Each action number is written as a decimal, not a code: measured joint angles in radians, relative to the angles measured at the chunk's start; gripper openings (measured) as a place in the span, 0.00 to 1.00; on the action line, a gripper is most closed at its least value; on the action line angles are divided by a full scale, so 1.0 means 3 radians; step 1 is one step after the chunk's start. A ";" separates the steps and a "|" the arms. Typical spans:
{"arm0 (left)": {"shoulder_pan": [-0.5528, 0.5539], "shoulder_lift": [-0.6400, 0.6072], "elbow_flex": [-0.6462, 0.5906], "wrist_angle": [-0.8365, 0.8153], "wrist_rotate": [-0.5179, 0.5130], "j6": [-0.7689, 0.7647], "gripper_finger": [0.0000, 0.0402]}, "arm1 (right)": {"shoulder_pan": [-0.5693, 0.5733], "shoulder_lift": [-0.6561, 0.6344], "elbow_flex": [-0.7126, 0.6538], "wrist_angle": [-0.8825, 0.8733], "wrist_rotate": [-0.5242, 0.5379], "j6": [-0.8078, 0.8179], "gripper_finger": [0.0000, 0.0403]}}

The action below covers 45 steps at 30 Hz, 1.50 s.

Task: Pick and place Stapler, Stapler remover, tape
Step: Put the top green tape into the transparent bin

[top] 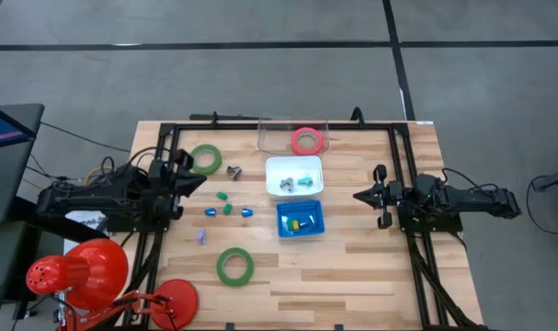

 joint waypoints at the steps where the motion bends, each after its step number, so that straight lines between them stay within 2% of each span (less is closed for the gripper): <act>1: 0.0000 0.0072 0.0051 0.0000 0.0033 0.0000 0.01 | 0.0000 0.0001 0.0000 0.0000 0.0000 0.0000 0.00; 10: 0.0000 0.0709 0.0538 -0.0017 0.0156 0.0000 0.01 | -0.0001 0.0001 0.0000 0.0000 0.0000 -0.0001 0.00; 18: 0.0000 0.1076 0.0958 -0.0035 0.0156 0.0012 0.01 | -0.0001 0.0000 0.0000 0.0000 -0.0001 0.0000 0.00; 31: 0.0000 0.1102 0.1429 -0.0038 0.0229 0.0021 0.01 | -0.0001 0.0000 0.0000 0.0000 -0.0001 0.0000 0.00; 45: 0.0000 0.1102 0.1602 -0.0068 0.0229 0.0056 0.01 | 0.0000 -0.0001 0.0000 -0.0001 -0.0001 -0.0001 0.00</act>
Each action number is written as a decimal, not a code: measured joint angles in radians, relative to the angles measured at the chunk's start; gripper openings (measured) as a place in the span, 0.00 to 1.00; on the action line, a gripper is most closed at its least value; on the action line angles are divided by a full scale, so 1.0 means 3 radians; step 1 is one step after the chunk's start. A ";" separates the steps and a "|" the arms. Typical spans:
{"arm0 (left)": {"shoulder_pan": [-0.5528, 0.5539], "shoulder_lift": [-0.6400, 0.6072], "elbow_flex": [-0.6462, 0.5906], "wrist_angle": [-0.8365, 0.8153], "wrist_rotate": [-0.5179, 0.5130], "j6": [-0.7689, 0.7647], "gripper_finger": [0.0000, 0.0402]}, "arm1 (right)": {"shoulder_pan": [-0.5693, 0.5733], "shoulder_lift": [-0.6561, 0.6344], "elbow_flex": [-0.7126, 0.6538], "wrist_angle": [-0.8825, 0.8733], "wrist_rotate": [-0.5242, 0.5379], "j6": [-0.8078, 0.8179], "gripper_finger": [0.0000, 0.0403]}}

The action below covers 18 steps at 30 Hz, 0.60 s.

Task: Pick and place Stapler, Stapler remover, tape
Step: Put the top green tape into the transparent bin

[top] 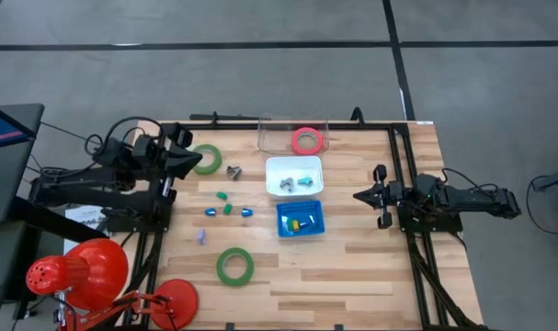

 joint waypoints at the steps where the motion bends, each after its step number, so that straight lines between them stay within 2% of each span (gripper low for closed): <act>1: 0.0000 -0.0001 0.0015 -0.0031 0.0000 -0.0010 0.01 | 0.0000 0.0000 0.0000 0.0001 0.0000 0.0000 0.00; 10: 0.0044 0.0009 0.0346 -0.0955 0.0000 -0.0018 0.01 | -0.0001 0.0001 0.0000 0.0001 0.0000 0.0001 0.00; 18: 0.0283 0.0011 0.0492 -0.1769 -0.0001 -0.0023 0.01 | 0.0000 0.0001 0.0000 0.0001 0.0000 0.0001 0.00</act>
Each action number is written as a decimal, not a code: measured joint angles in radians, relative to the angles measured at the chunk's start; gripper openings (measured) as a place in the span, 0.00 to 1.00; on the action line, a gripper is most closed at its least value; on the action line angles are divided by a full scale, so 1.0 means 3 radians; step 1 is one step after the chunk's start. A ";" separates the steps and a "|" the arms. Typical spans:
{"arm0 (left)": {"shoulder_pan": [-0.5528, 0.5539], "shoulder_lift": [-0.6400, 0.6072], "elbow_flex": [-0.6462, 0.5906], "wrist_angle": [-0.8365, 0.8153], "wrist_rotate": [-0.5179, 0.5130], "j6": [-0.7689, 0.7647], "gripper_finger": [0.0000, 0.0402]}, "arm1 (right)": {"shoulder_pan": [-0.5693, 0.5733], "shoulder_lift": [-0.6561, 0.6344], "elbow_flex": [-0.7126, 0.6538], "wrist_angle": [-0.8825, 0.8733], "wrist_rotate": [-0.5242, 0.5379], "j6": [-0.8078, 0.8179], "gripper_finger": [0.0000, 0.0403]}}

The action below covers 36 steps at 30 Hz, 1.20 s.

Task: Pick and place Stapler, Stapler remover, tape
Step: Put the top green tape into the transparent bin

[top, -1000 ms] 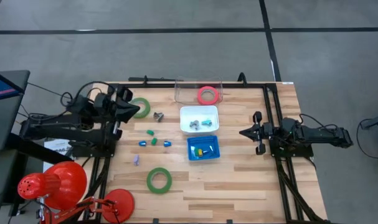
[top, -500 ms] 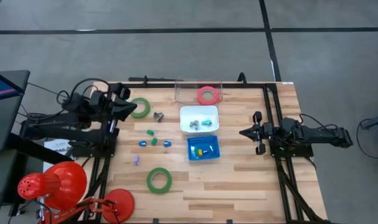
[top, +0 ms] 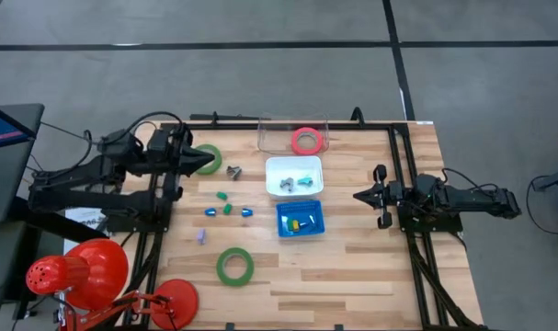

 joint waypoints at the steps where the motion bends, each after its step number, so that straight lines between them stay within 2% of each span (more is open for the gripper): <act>1: 0.0032 0.0000 0.0001 -0.0067 0.0000 -0.0001 0.01 | -0.0001 -0.0001 0.0000 0.0000 0.0000 -0.0001 0.00; 9: 0.0342 0.0001 0.0001 -0.0689 0.0001 0.0003 0.01 | 0.0000 0.0000 0.0000 0.0000 0.0000 0.0000 0.00; 17: 0.0666 0.0191 0.0003 -0.1132 0.0000 0.0005 0.01 | -0.0001 -0.0001 0.0000 0.0000 0.0000 0.0000 0.00; 22: 0.0740 0.0419 0.0003 -0.1337 0.0000 0.0004 0.01 | 0.0000 -0.0001 0.0000 0.0000 0.0000 -0.0001 0.00; 32: 0.0748 0.0813 0.0003 -0.1415 -0.0010 0.0085 0.01 | -0.0001 -0.0001 0.0000 0.0000 0.0000 -0.0001 0.00; 36: 0.0859 0.0901 0.0001 -0.1616 -0.0109 0.0083 0.01 | 0.0000 -0.0001 0.0000 0.0000 0.0000 -0.0001 0.00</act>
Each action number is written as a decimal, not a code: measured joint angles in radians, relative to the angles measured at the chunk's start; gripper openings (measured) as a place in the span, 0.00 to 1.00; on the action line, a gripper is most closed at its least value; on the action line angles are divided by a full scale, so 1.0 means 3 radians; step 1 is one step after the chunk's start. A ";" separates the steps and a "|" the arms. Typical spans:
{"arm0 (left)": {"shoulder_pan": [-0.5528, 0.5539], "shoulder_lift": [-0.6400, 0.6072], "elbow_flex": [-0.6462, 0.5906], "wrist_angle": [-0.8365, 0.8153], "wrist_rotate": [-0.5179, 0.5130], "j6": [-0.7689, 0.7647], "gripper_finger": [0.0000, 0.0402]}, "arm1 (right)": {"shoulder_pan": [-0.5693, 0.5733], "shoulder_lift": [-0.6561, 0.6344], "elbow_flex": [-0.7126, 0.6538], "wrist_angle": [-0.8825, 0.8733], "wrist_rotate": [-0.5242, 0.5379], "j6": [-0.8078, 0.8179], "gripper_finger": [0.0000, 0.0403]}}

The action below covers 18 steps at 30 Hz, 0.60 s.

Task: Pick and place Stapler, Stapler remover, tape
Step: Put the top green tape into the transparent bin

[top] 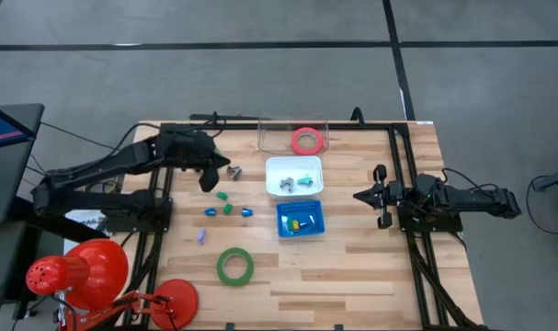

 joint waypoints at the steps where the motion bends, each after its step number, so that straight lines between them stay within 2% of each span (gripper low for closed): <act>1: 0.0040 0.0025 0.0000 -0.0063 -0.0019 0.0000 0.01 | -0.0001 0.0001 0.0000 -0.0001 0.0000 0.0000 0.00; 7: 0.0265 0.0148 0.0000 -0.0451 -0.0094 -0.0001 0.11 | -0.0001 0.0000 0.0000 0.0000 0.0000 0.0000 0.00; 18: 0.0343 0.0489 -0.0001 -0.0888 -0.0307 0.0010 0.42 | 0.0000 0.0001 0.0000 0.0000 -0.0001 0.0000 0.00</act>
